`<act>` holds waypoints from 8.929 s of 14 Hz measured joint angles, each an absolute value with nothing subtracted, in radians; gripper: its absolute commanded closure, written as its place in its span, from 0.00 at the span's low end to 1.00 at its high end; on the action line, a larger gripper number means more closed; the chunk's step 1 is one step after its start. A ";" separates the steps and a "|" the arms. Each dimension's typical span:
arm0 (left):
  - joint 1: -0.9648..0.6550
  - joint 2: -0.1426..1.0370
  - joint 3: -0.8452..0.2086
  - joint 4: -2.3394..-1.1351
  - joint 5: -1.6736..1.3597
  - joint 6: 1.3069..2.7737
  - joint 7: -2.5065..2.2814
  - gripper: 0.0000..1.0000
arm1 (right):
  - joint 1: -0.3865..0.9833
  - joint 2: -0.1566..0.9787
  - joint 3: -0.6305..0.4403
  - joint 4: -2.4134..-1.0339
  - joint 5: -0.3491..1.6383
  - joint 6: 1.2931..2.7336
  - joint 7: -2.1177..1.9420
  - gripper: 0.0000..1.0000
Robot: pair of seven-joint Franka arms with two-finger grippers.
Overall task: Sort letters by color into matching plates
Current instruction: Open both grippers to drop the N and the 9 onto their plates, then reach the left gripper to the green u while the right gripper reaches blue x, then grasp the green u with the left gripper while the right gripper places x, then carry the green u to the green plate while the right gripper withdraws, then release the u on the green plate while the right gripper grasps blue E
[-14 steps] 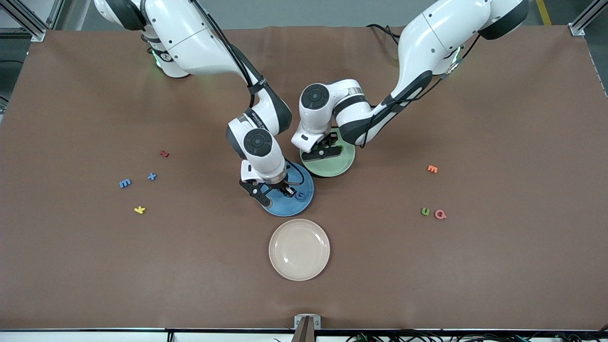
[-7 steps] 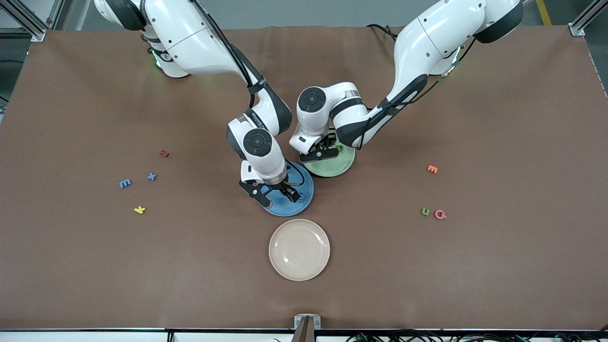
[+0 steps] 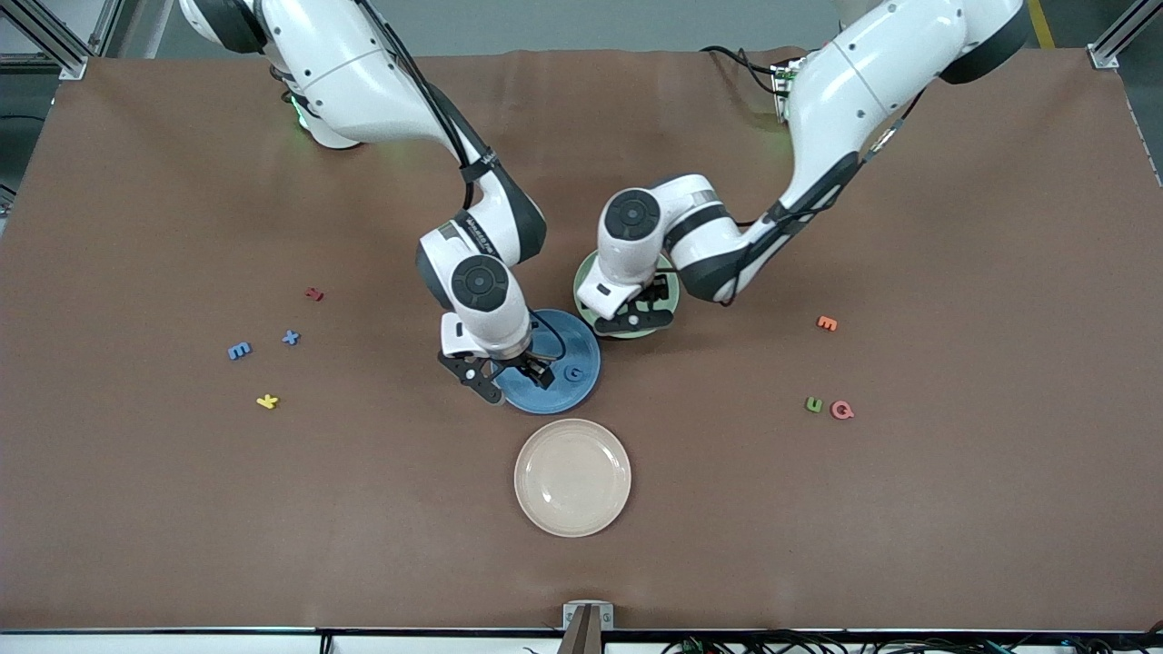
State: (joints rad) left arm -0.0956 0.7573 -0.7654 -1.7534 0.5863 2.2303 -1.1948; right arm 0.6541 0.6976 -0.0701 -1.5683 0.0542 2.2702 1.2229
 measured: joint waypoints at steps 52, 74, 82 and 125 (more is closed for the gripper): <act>0.357 0.785 -0.647 -1.824 0.814 2.434 -0.811 0.51 | 0.205 0.336 -0.028 -2.326 0.096 2.661 0.385 1.00; 0.375 0.775 -0.773 -1.809 0.738 2.265 -0.881 0.87 | 0.767 0.720 -0.025 -1.597 0.098 2.408 1.428 1.00; 0.248 0.763 -0.935 -1.810 0.704 2.158 -1.178 0.87 | 0.767 0.732 -0.032 -1.579 0.112 2.408 1.430 0.00; 0.100 0.814 -0.883 -1.735 0.657 2.198 -1.280 0.01 | -0.191 0.422 -0.062 -2.213 0.098 2.676 -0.695 0.00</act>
State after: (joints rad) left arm 0.1003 0.8138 -0.8833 -1.7353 0.6572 2.1982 -1.2795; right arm -0.1911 0.4219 -0.0623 -2.2127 0.0982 2.6760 -0.6952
